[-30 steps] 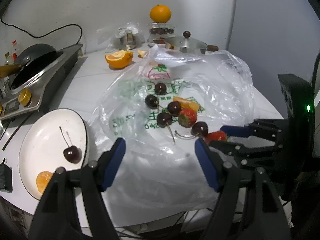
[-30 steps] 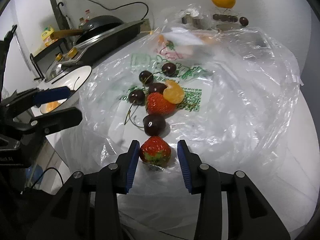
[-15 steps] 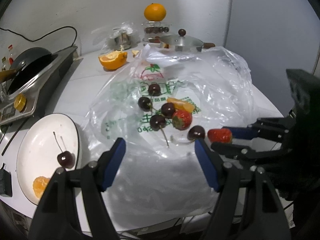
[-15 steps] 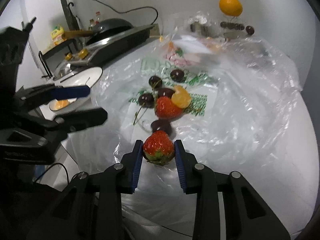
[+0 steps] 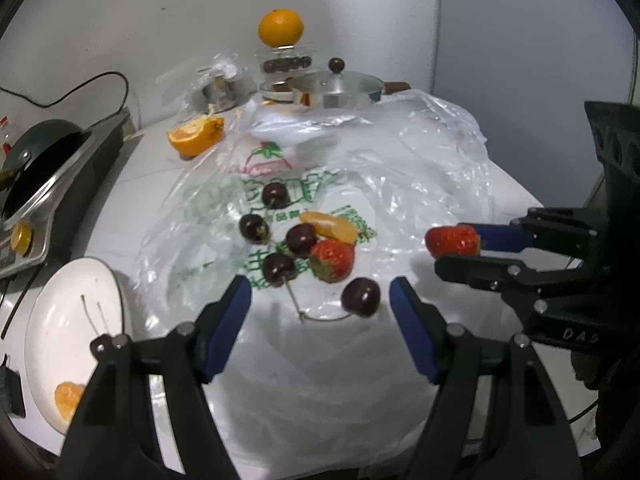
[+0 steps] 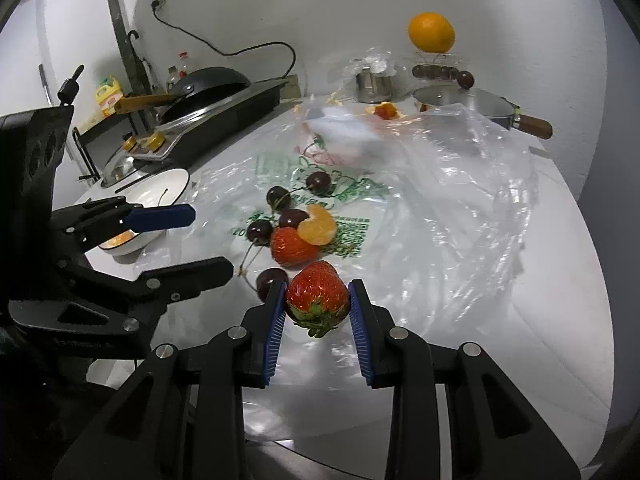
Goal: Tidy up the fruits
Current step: 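Grasp a dark cherry with the left gripper while the right gripper holds the strawberry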
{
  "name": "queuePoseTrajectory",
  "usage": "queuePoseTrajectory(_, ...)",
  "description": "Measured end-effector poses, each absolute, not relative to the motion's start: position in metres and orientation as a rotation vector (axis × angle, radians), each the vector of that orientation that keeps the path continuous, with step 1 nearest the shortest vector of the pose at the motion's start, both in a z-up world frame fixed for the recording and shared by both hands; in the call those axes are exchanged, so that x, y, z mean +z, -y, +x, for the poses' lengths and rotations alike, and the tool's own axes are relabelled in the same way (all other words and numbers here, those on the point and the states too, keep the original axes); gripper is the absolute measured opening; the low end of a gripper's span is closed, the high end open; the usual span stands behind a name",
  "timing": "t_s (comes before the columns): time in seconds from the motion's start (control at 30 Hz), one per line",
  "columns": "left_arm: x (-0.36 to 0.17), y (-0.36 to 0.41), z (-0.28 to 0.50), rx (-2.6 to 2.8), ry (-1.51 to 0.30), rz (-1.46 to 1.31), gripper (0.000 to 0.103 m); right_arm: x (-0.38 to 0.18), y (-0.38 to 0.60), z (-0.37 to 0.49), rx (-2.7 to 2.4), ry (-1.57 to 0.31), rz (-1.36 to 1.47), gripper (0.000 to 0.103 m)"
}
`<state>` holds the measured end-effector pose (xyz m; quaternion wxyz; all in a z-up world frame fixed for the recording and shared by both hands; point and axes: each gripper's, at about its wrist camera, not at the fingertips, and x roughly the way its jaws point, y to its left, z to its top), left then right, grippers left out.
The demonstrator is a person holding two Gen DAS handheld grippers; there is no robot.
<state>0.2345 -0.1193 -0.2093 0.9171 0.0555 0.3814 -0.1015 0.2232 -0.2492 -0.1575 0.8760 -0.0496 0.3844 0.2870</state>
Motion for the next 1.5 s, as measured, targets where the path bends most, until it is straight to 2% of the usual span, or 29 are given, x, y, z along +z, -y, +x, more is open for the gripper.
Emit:
queuePoseTrajectory(0.5, -0.231, 0.144, 0.255, -0.269, -0.839, 0.138, 0.072, -0.164, 0.275, 0.234, 0.575, -0.806, -0.062, 0.033)
queuePoseTrajectory(0.6, -0.236, 0.148, 0.259, -0.282, -0.856, 0.145, 0.06, -0.166, 0.278, 0.236, 0.57, -0.808, -0.052, 0.033)
queuePoseTrajectory(0.7, -0.243, 0.15, 0.263, -0.287, -0.88, 0.152, 0.058, -0.168, 0.28, 0.237, 0.568, -0.813, -0.047, 0.033)
queuePoseTrajectory(0.73, -0.245, 0.151, 0.263, -0.289, -0.886, 0.153, 0.053, -0.169, 0.28, 0.238, 0.568, -0.815, -0.046, 0.033)
queuePoseTrajectory(1.13, -0.257, 0.15, 0.268, -0.301, -0.919, 0.165, 0.031, -0.174, 0.277, 0.242, 0.566, -0.826, -0.048, 0.033)
queuePoseTrajectory(1.5, -0.241, 0.148, 0.253, -0.352, -0.869, 0.159, 0.03, -0.166, 0.267, 0.235, 0.563, -0.812, -0.08, 0.033)
